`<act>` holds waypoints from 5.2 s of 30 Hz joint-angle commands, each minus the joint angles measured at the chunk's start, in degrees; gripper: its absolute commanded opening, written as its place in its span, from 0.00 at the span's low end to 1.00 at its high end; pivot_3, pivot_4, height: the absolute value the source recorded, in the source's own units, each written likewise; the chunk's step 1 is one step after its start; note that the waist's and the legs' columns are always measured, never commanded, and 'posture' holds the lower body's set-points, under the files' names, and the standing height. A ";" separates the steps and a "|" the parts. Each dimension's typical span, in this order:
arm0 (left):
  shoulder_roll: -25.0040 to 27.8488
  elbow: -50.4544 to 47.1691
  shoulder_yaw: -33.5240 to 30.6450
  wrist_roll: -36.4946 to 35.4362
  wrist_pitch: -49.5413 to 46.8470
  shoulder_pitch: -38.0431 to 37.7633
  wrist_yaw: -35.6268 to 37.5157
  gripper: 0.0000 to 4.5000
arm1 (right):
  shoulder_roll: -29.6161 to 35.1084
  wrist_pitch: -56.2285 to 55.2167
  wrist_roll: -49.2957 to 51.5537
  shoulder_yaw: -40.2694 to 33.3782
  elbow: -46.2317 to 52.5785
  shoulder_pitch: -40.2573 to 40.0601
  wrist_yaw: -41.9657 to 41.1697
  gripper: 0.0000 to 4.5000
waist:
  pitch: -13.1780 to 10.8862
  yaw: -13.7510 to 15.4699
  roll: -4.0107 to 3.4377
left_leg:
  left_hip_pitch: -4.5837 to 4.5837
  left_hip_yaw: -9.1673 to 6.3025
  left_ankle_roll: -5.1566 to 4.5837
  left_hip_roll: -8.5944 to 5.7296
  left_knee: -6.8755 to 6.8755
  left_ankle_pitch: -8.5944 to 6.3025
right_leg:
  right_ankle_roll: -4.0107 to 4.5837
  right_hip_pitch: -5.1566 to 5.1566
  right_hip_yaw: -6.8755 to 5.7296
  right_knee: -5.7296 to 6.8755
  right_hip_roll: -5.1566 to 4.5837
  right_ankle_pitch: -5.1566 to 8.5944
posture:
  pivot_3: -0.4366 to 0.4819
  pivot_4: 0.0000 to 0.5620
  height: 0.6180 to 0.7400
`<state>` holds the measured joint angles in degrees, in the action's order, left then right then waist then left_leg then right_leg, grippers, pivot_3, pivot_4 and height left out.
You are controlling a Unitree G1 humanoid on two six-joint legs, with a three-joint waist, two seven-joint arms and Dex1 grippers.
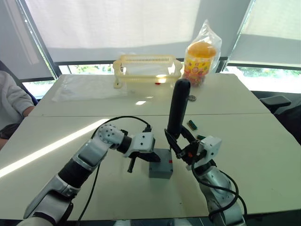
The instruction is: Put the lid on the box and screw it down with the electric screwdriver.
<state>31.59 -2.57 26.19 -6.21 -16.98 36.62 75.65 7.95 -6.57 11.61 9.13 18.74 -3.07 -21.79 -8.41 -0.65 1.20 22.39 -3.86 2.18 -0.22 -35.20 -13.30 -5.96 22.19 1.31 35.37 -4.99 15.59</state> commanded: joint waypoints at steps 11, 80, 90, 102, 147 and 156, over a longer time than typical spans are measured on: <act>1.47 2.15 3.06 3.13 -1.11 -1.46 0.61 0.00 | 1.98 0.53 -3.51 2.95 -7.09 -4.49 -1.14 0.40 | 0.09 -0.08 0.01 | -0.03 -0.04 0.01 0.02 0.09 -0.01 | 0.00 0.01 0.04 -0.05 -0.03 0.00 | 0.48 0.27 1.00; 1.49 4.11 3.09 3.35 -0.15 -1.68 -0.09 0.00 | -2.21 11.63 1.51 0.07 15.73 -1.76 8.45 0.40 | -0.23 0.03 -0.79 | 0.93 -0.05 0.00 -0.12 0.13 0.01 | 0.05 0.64 -0.30 -0.21 0.04 0.03 | 0.48 0.27 1.00; 1.40 3.95 3.67 3.68 0.68 -2.02 0.02 0.00 | -3.70 15.83 1.54 0.52 22.01 -0.34 11.58 0.40 | -0.32 0.03 -0.87 | 0.92 0.02 -0.01 -0.15 0.12 0.01 | 0.02 0.61 -0.31 -0.16 0.28 0.03 | 0.48 0.27 1.00; 1.63 3.69 3.94 3.89 0.65 -1.40 0.32 0.00 | -4.23 11.54 -1.27 2.65 15.32 0.89 11.38 0.40 | -0.32 -0.07 -0.86 | 0.87 0.02 -0.02 -0.13 0.09 0.02 | 0.02 0.61 -0.33 -0.01 0.38 0.03 | 0.48 0.27 1.00; 2.06 3.64 3.35 4.03 0.25 -1.88 -0.27 0.00 | -4.15 1.93 -0.69 2.46 -1.06 0.29 5.22 0.40 | -0.29 -0.14 -0.80 | 0.08 0.08 -0.03 -0.09 0.13 0.01 | -0.06 0.03 -0.23 0.32 0.44 0.10 | 0.48 0.27 1.00; 2.19 4.04 3.29 4.04 0.88 -1.92 -0.02 0.00 | -3.66 -2.85 -1.77 2.70 -6.22 -0.74 3.44 0.40 | -0.05 -0.16 -0.57 | 0.02 0.08 -0.04 -0.07 0.13 0.01 | -0.06 -0.01 -0.23 0.35 0.45 0.11 | 0.48 0.27 1.00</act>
<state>32.44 -1.62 25.87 -5.64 -14.72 37.08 74.73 3.96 -10.05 10.62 11.46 15.89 -2.56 -17.78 -8.46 -0.81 0.63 22.40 -3.78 2.15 -0.29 -35.07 -13.29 -6.02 22.18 1.08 35.73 -4.54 15.70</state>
